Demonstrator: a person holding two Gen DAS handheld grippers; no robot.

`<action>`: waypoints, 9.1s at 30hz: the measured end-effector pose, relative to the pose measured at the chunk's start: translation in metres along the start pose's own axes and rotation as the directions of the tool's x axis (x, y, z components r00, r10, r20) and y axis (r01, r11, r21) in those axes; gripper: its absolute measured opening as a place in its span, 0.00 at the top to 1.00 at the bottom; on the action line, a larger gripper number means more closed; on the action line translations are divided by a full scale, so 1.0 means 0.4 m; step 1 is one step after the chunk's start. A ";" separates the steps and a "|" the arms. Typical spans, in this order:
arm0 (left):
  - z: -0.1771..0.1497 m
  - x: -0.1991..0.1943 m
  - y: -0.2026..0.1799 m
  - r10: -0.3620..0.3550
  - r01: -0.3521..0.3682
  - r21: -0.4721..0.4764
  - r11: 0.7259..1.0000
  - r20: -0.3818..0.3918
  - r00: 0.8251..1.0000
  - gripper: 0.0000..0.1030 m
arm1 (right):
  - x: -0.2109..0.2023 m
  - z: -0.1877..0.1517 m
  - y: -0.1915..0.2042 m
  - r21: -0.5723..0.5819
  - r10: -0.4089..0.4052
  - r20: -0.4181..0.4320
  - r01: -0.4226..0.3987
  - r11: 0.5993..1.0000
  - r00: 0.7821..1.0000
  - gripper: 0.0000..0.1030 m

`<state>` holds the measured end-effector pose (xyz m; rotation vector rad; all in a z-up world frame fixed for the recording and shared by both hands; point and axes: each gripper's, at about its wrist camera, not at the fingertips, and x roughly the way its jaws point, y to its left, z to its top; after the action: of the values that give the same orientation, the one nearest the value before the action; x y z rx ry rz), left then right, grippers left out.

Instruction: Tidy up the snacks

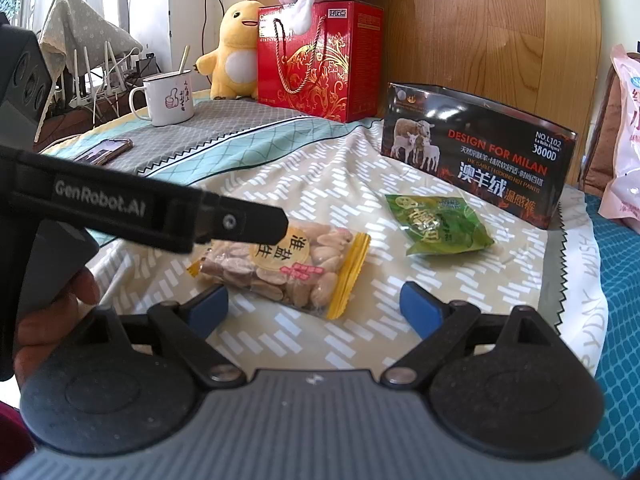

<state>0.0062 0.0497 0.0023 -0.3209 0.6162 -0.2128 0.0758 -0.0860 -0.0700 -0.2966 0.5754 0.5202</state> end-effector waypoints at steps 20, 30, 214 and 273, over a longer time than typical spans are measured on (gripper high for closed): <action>-0.004 -0.032 0.013 0.193 -0.194 0.001 0.981 0.018 0.981 0.00 | -0.028 -0.016 -0.001 0.033 -0.043 0.010 0.043 0.999 0.999 0.05; -0.008 -0.023 -0.006 0.206 -0.207 0.042 0.978 0.022 0.978 0.00 | -0.026 -0.015 0.002 0.037 -0.036 0.007 0.036 0.999 0.999 0.03; 0.208 0.221 0.113 -0.199 0.152 -0.221 0.963 -0.209 0.957 0.48 | 0.132 0.072 -0.265 0.706 0.218 0.091 -0.218 0.674 0.972 0.83; 0.035 0.056 -0.067 0.127 -0.135 0.148 0.980 0.060 0.990 0.20 | -0.119 -0.064 -0.118 0.541 -0.331 0.157 0.199 0.817 0.930 0.42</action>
<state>0.0298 0.0217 0.0107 -0.1373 0.5653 -0.1234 0.0561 -0.1539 -0.0569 0.2039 0.4020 0.1077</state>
